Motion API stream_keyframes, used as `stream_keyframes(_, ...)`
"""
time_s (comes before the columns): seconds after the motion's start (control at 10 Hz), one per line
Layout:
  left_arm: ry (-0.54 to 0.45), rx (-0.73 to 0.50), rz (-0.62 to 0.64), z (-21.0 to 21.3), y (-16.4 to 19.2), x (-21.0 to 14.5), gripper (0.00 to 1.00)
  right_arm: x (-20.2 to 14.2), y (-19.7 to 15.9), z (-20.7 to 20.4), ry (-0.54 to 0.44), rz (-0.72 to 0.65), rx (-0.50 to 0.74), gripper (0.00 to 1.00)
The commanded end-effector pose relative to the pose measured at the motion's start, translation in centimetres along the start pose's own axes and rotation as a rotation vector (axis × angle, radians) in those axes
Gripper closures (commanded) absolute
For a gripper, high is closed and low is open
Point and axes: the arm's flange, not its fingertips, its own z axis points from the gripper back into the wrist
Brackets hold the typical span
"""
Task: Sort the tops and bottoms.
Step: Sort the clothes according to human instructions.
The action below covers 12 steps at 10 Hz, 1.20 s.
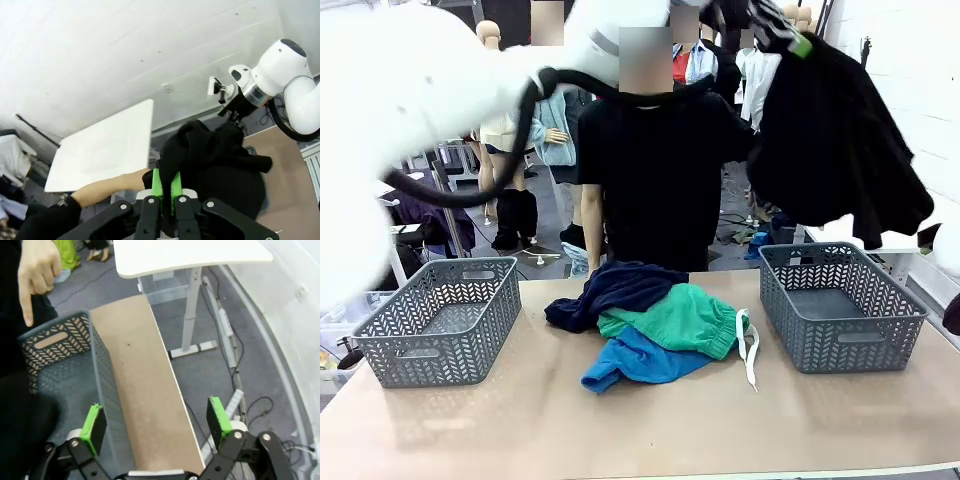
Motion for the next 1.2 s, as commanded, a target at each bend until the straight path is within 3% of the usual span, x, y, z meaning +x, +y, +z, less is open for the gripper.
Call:
stream_keyframes(0.0,0.025,-0.067,0.011,-6.8,7.6,2.4,1.00,0.0,0.0,0.1,0.010,0.002,-0.004,0.00)
stream_keyframes(0.2,-0.020,-0.222,0.115,-11.9,6.4,-1.7,1.00,0.0,0.0,0.1,0.010,0.002,-0.004,0.00)
stream_keyframes(0.3,-0.006,-0.267,0.098,-14.3,4.8,-3.1,1.00,0.0,0.0,0.1,0.010,0.002,-0.004,0.00)
stream_keyframes(0.7,0.015,-0.266,0.072,-21.7,-0.3,-8.0,1.00,0.0,0.0,0.1,0.010,0.002,-0.004,0.00)
stream_keyframes(0.8,0.035,-0.274,0.081,-22.3,-0.3,-8.6,1.00,0.0,0.0,0.1,0.010,0.002,-0.004,0.00)
stream_keyframes(0.9,0.039,-0.282,0.109,-16.0,-7.3,-10.9,1.00,0.0,0.0,0.1,0.010,0.002,-0.004,0.00)
stream_keyframes(1.1,0.039,-0.282,0.109,-16.0,-7.3,-10.9,1.00,0.0,0.0,0.1,0.010,0.002,-0.004,0.00)
